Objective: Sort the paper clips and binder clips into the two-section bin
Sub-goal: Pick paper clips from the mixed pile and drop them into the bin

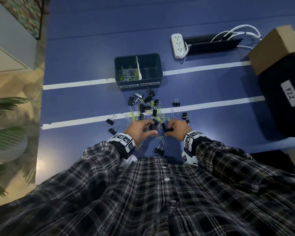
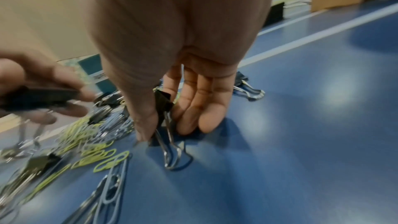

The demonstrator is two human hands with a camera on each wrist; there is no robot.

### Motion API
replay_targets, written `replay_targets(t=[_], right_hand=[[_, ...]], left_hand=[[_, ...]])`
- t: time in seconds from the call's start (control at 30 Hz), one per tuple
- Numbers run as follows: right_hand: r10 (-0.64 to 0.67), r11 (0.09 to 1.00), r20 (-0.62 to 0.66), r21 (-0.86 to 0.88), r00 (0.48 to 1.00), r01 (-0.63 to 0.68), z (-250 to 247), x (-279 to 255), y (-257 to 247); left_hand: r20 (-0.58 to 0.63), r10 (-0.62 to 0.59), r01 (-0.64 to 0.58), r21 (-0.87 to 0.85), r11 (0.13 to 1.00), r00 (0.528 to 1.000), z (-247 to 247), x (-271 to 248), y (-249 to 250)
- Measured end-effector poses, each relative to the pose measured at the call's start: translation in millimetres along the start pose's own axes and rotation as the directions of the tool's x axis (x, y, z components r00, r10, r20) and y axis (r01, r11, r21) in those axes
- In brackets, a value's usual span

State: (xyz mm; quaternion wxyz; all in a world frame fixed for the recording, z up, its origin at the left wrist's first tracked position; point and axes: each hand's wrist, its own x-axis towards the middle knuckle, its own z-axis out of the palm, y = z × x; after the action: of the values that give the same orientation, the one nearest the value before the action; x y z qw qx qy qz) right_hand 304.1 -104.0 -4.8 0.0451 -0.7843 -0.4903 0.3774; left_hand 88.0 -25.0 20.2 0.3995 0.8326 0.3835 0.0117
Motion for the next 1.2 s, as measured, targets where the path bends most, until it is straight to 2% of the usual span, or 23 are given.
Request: replay_targets(t=[0.07,0.2,0.33,0.4,0.5,0.67,0.77,0.83,0.9,0.93,0.97,1.03,1.07,1.13,1.2], right_hand=[[0.033,0.994,-0.021,0.105,0.999,-0.030,1,2,7],[0.138,0.946,-0.109,0.309,0.984,-0.098,-5,3,19],[0.240,0.903,-0.305,0.419,0.922,-0.096,-17,2,30],[0.270,0.906,-0.352,0.408,0.896,-0.112,-19,3,35],[0.299,0.907,-0.354,0.396,0.886,-0.147,-17,4,41],[0.275,0.940,-0.376,0.298,0.885,-0.165,-11,5,47],[0.273,0.955,-0.447,0.231,0.852,-0.185,-12,3,43],[0.209,0.978,-0.557,0.110,0.804,-0.178,-13,-1,37],[0.092,0.995,-0.631,0.032,0.771,-0.092,-15,-3,28],[0.020,1.000,-0.619,0.001,0.785,-0.025,-14,-2,22],[-0.060,0.998,-0.560,-0.026,0.826,0.055,-12,0,17],[-0.209,0.978,-0.336,-0.073,0.918,0.196,-4,4,4],[-0.250,0.968,-0.213,-0.094,0.945,0.235,0,5,-3],[-0.286,0.949,-0.052,-0.156,0.957,0.276,8,5,-16],[-0.273,0.942,0.001,-0.201,0.962,0.268,16,5,-24]], left_hand=[[-0.038,-0.075,0.070,-0.112,0.991,0.996,-5,0,0],[-0.126,-0.177,0.153,-0.180,0.972,0.976,-19,-2,-15],[-0.264,-0.267,0.297,0.081,0.952,0.927,-33,-16,-61],[-0.269,-0.263,0.325,0.221,0.919,0.927,-37,-26,-85],[-0.260,-0.260,0.343,0.359,0.868,0.930,-39,-40,-104],[-0.276,-0.290,0.384,0.396,0.834,0.916,-36,-51,-109],[-0.287,-0.313,0.413,0.421,0.808,0.905,-38,-53,-109],[-0.316,-0.288,0.409,0.448,0.795,0.904,-38,-53,-104],[-0.343,-0.232,0.380,0.469,0.798,0.910,-37,-50,-94],[-0.330,-0.193,0.339,0.477,0.811,0.924,-36,-47,-88],[-0.283,-0.148,0.272,0.472,0.839,0.948,-34,-43,-80],[-0.134,-0.051,0.101,0.406,0.908,0.990,-24,-35,-65],[-0.058,-0.011,0.032,0.380,0.925,0.998,-19,-31,-58],[0.038,0.023,-0.037,0.407,0.913,0.999,-7,-24,-48],[0.064,-0.012,-0.019,0.460,0.888,0.998,4,-19,-44]])
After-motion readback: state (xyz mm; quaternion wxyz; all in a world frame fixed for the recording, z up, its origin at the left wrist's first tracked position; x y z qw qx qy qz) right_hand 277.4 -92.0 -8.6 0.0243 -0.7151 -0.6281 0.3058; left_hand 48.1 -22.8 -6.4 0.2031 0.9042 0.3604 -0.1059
